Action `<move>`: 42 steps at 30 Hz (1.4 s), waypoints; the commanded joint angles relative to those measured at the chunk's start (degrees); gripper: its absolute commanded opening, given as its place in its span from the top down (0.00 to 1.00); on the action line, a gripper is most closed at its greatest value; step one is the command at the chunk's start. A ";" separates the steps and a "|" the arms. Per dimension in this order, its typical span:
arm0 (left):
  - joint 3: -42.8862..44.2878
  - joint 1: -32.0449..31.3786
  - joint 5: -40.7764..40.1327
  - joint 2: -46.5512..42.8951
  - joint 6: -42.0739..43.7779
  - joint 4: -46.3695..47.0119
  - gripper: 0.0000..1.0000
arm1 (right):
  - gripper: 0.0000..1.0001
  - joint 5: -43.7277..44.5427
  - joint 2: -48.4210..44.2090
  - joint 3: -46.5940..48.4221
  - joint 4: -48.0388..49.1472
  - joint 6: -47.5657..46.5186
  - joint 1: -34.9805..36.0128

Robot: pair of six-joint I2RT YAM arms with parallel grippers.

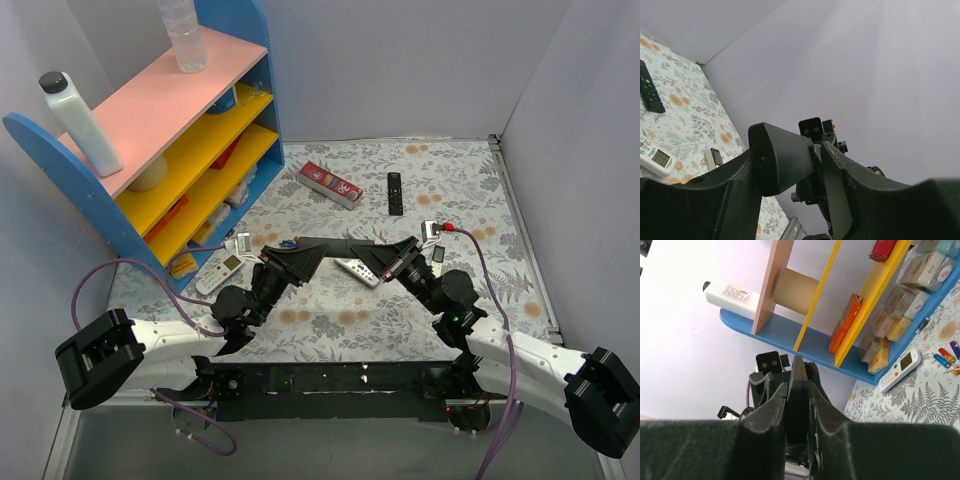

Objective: Load the batteries into the remote control
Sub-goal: Adjust the remote control, then remove the battery cover from the remote control.

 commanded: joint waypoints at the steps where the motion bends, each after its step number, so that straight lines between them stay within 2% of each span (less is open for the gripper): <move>1: -1.50 -0.32 -2.73 -0.85 1.24 8.25 0.60 | 0.92 0.21 1.09 -1.21 5.68 -0.32 1.17; 4: -2.38 -0.32 -4.13 -1.11 1.33 10.01 0.71 | 0.88 0.48 2.14 -2.00 7.87 -0.32 1.96; 8: -3.26 -0.32 -5.71 -1.99 1.77 11.24 0.81 | 0.79 0.48 3.11 -2.09 8.67 -0.84 3.10; 11: -4.31 -0.32 -7.20 -3.83 2.21 10.81 0.88 | 0.68 0.21 3.46 -2.09 8.41 -3.21 3.10; 12: -4.67 -0.32 -7.91 -4.62 2.21 10.63 0.90 | 0.58 0.56 3.38 -2.09 8.06 -4.00 3.28; 16: -7.04 -0.23 -11.95 -9.44 2.12 9.14 1.00 | 0.35 2.23 1.45 -2.53 4.63 -9.01 3.19; 18: -7.48 -0.32 -13.36 -11.38 2.21 5.63 1.00 | 0.24 2.93 0.65 -1.91 0.61 -12.87 3.19; 22: -6.43 -0.14 -14.77 -17.62 1.77 -5.61 1.00 | 0.18 5.66 -3.46 0.37 -8.80 -22.62 3.19; 25: -5.03 -0.05 -15.56 -22.19 0.99 -15.80 1.00 | 0.17 5.58 -5.75 3.88 -16.80 -36.66 3.19; 26: -4.41 0.03 -15.56 -24.21 0.72 -22.44 1.00 | 0.17 4.36 -6.29 4.93 -19.08 -45.58 3.19; 28: -2.05 0.21 -14.42 -25.45 -0.16 -29.33 1.00 | 0.17 1.46 -7.17 10.01 -28.63 -53.36 3.19; 30: -0.46 0.39 -11.54 -26.07 -0.25 -37.43 1.00 | 0.18 -5.10 -7.43 12.93 -33.50 -64.85 3.19; 32: 1.82 0.39 -9.59 -25.98 0.27 -44.00 1.00 | 0.17 -9.34 -7.61 16.01 -38.25 -71.65 3.19; 33: 2.44 0.39 -8.71 -25.55 0.45 -45.78 1.00 | 0.13 -13.28 -7.61 16.80 -39.57 -77.34 3.28; 37: 4.99 0.48 -4.76 -23.97 1.77 -51.07 1.00 | 0.13 -18.94 -4.46 21.20 -46.43 -86.51 3.37; 42: 7.89 0.56 -2.03 -21.33 3.88 -53.00 1.00 | 0.14 -18.95 1.26 27.08 -53.36 -92.77 5.47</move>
